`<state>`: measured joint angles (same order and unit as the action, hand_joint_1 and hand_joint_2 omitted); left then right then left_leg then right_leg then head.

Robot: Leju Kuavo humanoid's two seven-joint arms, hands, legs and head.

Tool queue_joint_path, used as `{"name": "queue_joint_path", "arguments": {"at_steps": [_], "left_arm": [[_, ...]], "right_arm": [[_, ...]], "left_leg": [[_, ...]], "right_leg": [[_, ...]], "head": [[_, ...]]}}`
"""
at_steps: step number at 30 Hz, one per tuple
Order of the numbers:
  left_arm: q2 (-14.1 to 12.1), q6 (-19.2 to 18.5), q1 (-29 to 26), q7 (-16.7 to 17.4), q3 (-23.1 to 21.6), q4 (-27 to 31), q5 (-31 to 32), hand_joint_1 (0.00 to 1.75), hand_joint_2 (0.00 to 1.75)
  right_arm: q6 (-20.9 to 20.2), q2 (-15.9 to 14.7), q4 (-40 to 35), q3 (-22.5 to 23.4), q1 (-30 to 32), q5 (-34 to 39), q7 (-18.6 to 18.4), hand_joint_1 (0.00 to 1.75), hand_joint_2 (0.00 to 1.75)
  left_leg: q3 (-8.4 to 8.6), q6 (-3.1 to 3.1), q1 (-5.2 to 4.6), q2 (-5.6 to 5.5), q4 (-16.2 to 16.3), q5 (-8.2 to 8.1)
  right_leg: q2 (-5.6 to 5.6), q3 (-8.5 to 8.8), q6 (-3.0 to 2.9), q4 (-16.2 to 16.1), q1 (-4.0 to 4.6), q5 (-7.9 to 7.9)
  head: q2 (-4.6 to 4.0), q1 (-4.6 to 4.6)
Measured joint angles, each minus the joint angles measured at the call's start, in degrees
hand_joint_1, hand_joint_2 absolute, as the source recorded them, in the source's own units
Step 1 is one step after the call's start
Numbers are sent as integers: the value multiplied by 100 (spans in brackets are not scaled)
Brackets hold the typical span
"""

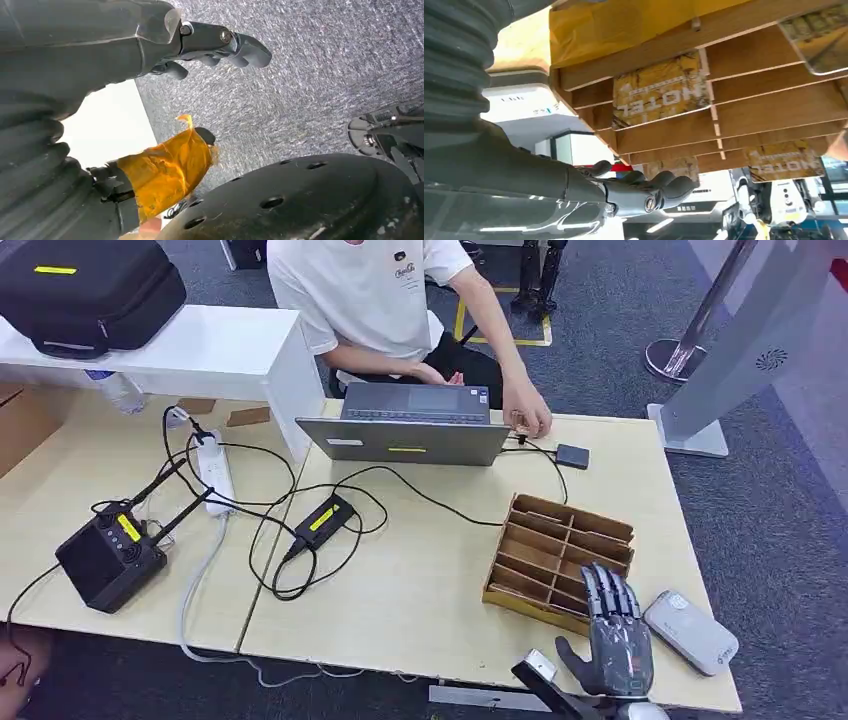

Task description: Pass the card to the sensor for recognition and then transmit it.

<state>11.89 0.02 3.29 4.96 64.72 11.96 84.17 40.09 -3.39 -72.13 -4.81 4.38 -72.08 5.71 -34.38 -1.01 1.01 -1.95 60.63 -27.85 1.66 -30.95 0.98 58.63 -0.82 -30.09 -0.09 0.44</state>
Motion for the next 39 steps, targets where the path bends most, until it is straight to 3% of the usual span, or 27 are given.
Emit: {"name": "queue_joint_path", "arguments": {"at_steps": [39], "left_arm": [[0,15,0,35,0,0,-13,0,175]], "right_arm": [[2,59,-72,326,34,22,323,0,175]], "left_leg": [[0,0,0,0,0,0]], "right_leg": [[0,-1,0,0,0,0]], "head": [[0,0]]}}
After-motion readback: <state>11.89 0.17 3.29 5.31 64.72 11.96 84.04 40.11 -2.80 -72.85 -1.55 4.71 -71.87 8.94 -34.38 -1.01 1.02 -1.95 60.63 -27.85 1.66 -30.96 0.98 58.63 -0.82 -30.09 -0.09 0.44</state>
